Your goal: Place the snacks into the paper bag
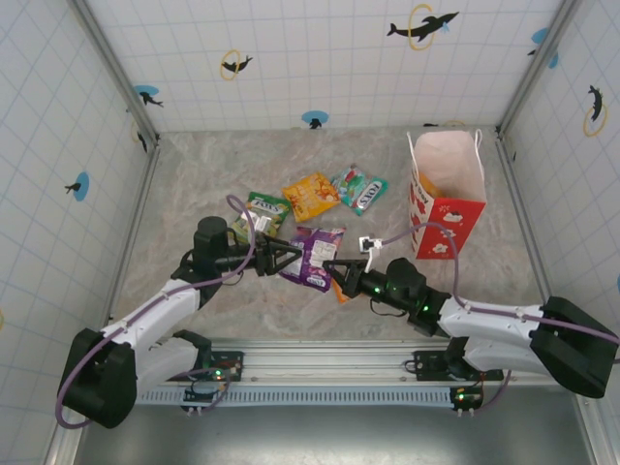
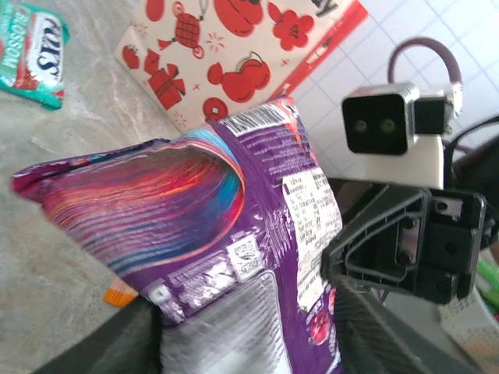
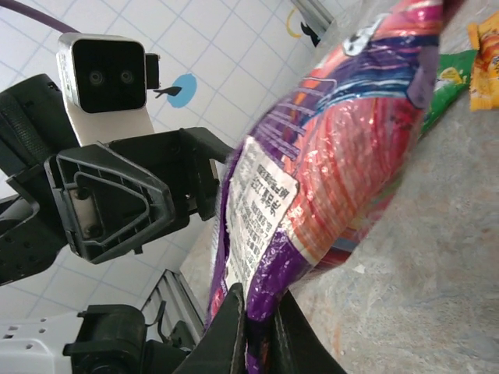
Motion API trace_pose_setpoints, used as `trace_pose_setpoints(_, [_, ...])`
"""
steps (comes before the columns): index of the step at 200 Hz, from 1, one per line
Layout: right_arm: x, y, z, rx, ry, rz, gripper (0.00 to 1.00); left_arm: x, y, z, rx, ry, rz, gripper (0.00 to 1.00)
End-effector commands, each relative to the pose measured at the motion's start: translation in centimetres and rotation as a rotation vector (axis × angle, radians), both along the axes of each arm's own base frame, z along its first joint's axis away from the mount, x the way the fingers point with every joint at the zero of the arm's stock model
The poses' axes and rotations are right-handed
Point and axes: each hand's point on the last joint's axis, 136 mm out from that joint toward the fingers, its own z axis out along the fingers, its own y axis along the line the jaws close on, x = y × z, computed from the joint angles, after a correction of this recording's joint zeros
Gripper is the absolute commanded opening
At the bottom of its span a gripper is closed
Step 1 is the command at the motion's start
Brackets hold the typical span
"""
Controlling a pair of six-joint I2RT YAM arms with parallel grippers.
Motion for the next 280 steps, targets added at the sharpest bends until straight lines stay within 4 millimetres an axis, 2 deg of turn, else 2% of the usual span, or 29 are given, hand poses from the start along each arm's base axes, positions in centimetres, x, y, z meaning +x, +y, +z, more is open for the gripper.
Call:
trace_pose_setpoints(1, [1.1,0.0,3.1,-0.023,-0.104,-0.045,0.0,1.6,0.3,1.0,0.034,-0.044,0.08,0.71])
trace_pose_setpoints(23, [1.9,-0.8,3.1,-0.093,-0.138,-0.095,0.0,3.0,1.0,0.7,0.076,-0.036,0.171,0.82])
trace_pose_setpoints(77, [3.6,-2.5,6.3,-0.238,-0.315,-0.175,0.0,5.9,1.9,1.5,0.146,-0.039,0.309,0.97])
trace_pose_setpoints(116, [4.9,-3.3,9.6,-0.318,-0.446,-0.206,0.0,8.0,2.4,1.4,0.204,-0.031,0.377,0.98])
trace_pose_setpoints(190, [7.8,-6.1,17.8,-0.382,-0.664,-0.342,0.0,10.1,1.7,1.6,0.203,-0.012,0.398,0.98])
trace_pose_setpoints(280, [13.1,-14.1,24.9,-0.483,-0.732,-0.591,0.0,12.5,0.0,1.7,0.156,0.042,0.388,0.97])
